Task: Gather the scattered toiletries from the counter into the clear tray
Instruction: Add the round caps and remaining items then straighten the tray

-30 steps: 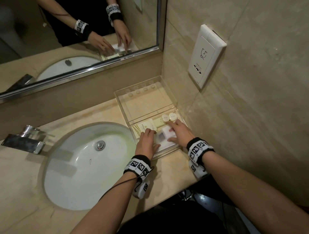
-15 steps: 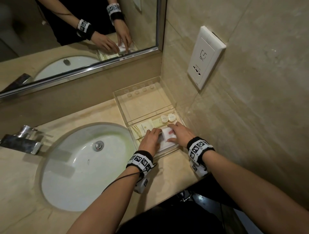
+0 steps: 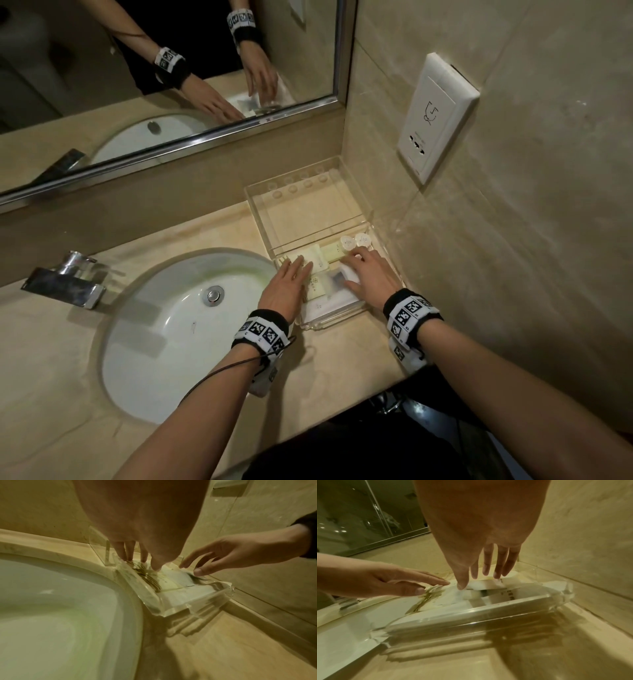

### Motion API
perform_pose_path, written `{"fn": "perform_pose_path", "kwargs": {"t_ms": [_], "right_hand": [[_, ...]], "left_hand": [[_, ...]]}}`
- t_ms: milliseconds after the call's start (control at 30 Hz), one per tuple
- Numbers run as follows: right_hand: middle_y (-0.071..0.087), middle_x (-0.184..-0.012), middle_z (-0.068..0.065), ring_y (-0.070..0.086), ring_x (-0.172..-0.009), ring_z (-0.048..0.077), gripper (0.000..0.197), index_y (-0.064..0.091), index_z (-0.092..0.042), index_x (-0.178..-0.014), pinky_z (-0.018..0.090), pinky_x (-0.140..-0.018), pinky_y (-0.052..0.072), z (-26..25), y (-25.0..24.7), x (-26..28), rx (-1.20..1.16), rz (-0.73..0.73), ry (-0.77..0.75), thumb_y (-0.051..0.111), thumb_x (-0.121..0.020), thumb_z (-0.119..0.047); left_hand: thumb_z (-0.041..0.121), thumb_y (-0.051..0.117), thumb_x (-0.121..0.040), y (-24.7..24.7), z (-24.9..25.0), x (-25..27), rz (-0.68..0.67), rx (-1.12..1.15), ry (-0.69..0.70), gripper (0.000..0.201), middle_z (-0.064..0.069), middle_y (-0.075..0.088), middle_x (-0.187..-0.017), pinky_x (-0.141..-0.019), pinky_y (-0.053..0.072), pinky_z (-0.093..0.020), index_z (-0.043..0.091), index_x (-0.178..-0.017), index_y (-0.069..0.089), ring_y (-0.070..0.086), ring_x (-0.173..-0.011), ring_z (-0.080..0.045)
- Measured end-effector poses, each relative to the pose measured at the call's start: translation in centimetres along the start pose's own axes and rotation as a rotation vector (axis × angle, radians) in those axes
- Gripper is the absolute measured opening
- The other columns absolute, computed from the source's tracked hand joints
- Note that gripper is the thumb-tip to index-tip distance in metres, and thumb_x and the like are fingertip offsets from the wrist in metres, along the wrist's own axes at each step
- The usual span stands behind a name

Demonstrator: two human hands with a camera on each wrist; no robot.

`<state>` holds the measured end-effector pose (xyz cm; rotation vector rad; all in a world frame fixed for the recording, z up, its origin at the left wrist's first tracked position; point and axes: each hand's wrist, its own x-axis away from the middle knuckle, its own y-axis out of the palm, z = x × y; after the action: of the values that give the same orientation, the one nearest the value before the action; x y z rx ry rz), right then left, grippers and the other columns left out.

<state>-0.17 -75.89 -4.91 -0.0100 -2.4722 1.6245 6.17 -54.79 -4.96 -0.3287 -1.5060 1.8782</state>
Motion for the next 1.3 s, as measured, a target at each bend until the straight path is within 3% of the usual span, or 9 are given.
{"fn": "perform_pose_path", "kwargs": {"t_ms": [133,233,467,700,833,933,1067,1167,1300], "right_hand": [[0.046,-0.142,0.004,0.049,-0.121,0.025,0.049,0.052,-0.021,-0.135,0.042,-0.102,0.044,0.3,0.0,0.1,-0.002,-0.04,0.015,0.064,-0.089,-0.033],[0.051,-0.132,0.004,0.054,-0.107,0.02,0.043,0.054,-0.02,-0.131,0.037,-0.094,0.048,0.6,-0.2,0.3,-0.082,0.029,0.039,0.064,-0.09,-0.029],[0.053,-0.131,0.003,0.051,-0.118,0.024,0.038,0.061,-0.022,-0.123,0.041,-0.101,0.046,2.1,-0.7,0.7,-0.032,-0.008,0.145,0.068,-0.087,-0.028],[0.05,-0.131,0.005,0.055,-0.115,0.025,0.042,0.057,-0.02,-0.127,0.043,-0.097,0.05,1.4,-1.4,0.8,-0.099,-0.009,0.224,0.067,-0.088,-0.029],[0.058,-0.111,-0.002,0.061,-0.093,0.016,0.028,0.058,-0.02,-0.112,0.034,-0.082,0.055,0.9,-2.9,2.2,-0.242,0.139,0.358,0.068,-0.088,-0.031],[0.064,-0.09,-0.001,0.063,-0.08,0.014,0.017,0.058,-0.017,-0.095,0.031,-0.075,0.056,0.7,-3.8,4.3,-0.326,0.108,0.466,0.066,-0.089,-0.03],[0.07,-0.079,0.009,0.067,-0.07,0.023,0.023,0.062,-0.011,-0.085,0.04,-0.071,0.059,1.2,-3.3,6.5,-0.413,0.026,0.655,0.069,-0.087,-0.033],[0.073,-0.075,0.02,0.061,-0.057,0.026,0.027,0.064,-0.005,-0.075,0.044,-0.068,0.058,1.6,-1.9,7.3,-0.743,-0.03,0.875,0.075,-0.083,-0.029],[0.063,-0.069,0.016,0.053,-0.045,0.021,0.029,0.053,-0.002,-0.079,0.035,-0.055,0.05,1.4,-0.3,6.8,-1.094,-0.072,0.964,0.074,-0.084,-0.02]], "left_hand": [[0.006,0.061,-0.087,-0.5,0.3,0.4,0.139,0.056,0.04,0.044,-0.007,0.049,-0.139,-0.1,0.047,-0.039,0.014,-0.13,0.054,0.044,-0.127,-0.029],[0.023,0.066,-0.087,-0.2,0.6,1.3,0.096,0.179,0.09,0.026,-0.006,0.059,-0.112,-0.081,0.05,-0.034,0.011,-0.11,0.063,0.055,-0.102,-0.025],[0.008,0.062,-0.088,0.6,0.9,2.4,-0.068,0.199,0.094,0.028,-0.004,0.062,-0.113,-0.087,0.049,-0.03,0.013,-0.114,0.068,0.059,-0.103,-0.023],[0.01,0.065,-0.086,0.5,0.3,3.0,0.016,0.229,0.082,0.024,-0.003,0.063,-0.108,-0.085,0.046,-0.026,0.014,-0.11,0.07,0.055,-0.101,-0.022],[0.017,0.066,-0.085,-0.7,-0.6,3.4,0.162,0.363,-0.088,0.012,-0.001,0.059,-0.092,-0.073,0.044,-0.026,0.014,-0.094,0.058,0.053,-0.084,-0.017],[0.019,0.069,-0.085,-1.1,-1.4,3.8,0.115,0.592,-0.32,0.017,0.001,0.059,-0.08,-0.066,0.044,-0.026,0.014,-0.085,0.053,0.055,-0.071,-0.016],[0.029,0.072,-0.082,-0.2,-2.3,4.7,-0.024,0.791,-0.498,0.024,-0.003,0.063,-0.08,-0.075,0.053,-0.036,0.015,-0.086,0.053,0.064,-0.075,-0.025],[0.03,0.074,-0.082,0.6,-2.2,5.1,-0.123,0.92,-0.545,0.032,-0.01,0.068,-0.085,-0.081,0.058,-0.041,0.009,-0.099,0.056,0.069,-0.078,-0.03],[0.018,0.073,-0.083,1.1,-1.5,5.1,-0.174,1.095,-0.597,0.036,-0.02,0.071,-0.082,-0.085,0.058,-0.047,0.001,-0.107,0.054,0.067,-0.07,-0.029]]}}
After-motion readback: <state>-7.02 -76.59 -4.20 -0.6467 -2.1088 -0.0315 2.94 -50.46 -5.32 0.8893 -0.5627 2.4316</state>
